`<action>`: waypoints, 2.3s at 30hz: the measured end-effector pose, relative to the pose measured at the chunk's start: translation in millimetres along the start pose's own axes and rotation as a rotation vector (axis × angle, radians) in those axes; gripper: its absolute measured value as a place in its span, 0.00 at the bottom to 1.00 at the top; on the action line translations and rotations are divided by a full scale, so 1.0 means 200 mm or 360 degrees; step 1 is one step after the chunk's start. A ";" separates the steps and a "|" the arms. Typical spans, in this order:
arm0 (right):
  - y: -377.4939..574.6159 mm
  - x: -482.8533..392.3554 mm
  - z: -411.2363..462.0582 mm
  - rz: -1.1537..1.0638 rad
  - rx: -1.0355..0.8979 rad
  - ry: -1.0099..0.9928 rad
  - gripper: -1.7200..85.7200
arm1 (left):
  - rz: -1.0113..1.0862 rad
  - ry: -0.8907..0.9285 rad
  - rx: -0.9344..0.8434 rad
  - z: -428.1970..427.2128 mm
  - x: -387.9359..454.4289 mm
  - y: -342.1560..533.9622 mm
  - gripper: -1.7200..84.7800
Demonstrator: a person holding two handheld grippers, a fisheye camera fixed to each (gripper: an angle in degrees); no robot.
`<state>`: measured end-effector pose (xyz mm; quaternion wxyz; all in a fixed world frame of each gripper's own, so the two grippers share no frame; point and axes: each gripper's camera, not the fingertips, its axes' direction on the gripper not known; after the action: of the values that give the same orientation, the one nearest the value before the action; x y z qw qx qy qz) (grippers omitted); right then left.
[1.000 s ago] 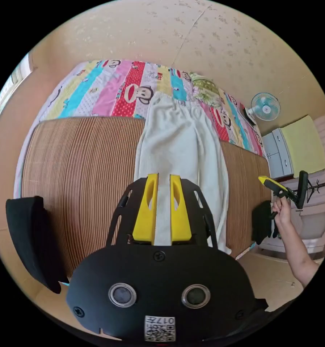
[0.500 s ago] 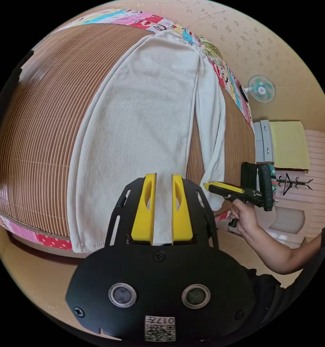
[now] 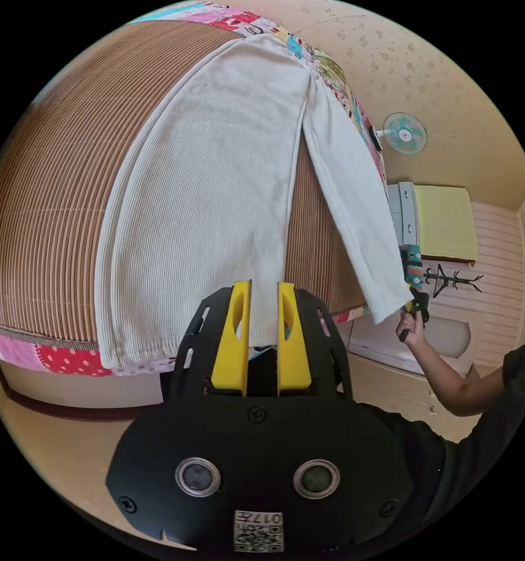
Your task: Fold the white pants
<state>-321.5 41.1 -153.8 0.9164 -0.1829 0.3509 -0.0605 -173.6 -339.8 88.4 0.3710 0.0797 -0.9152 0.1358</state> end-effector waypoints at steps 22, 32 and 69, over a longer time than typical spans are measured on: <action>0.04 -0.49 1.66 -0.0217 -0.0876 0.0373 0.07 | 0.0035 -0.0420 -0.0028 -0.26 -0.61 0.02 0.06; -0.10 -0.46 0.68 -0.0122 -0.0405 0.0935 0.12 | -0.0366 -0.0491 0.0216 -0.50 -0.78 0.30 0.08; 0.06 -0.65 -0.02 -0.0546 -0.0829 -0.0060 0.05 | 0.0384 0.0192 -0.0111 0.19 0.87 -0.15 0.23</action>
<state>-422.4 81.7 -80.5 0.8214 -0.4692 0.3016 -0.1189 -314.4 -387.8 190.1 0.4090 -0.0522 -0.8983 0.1522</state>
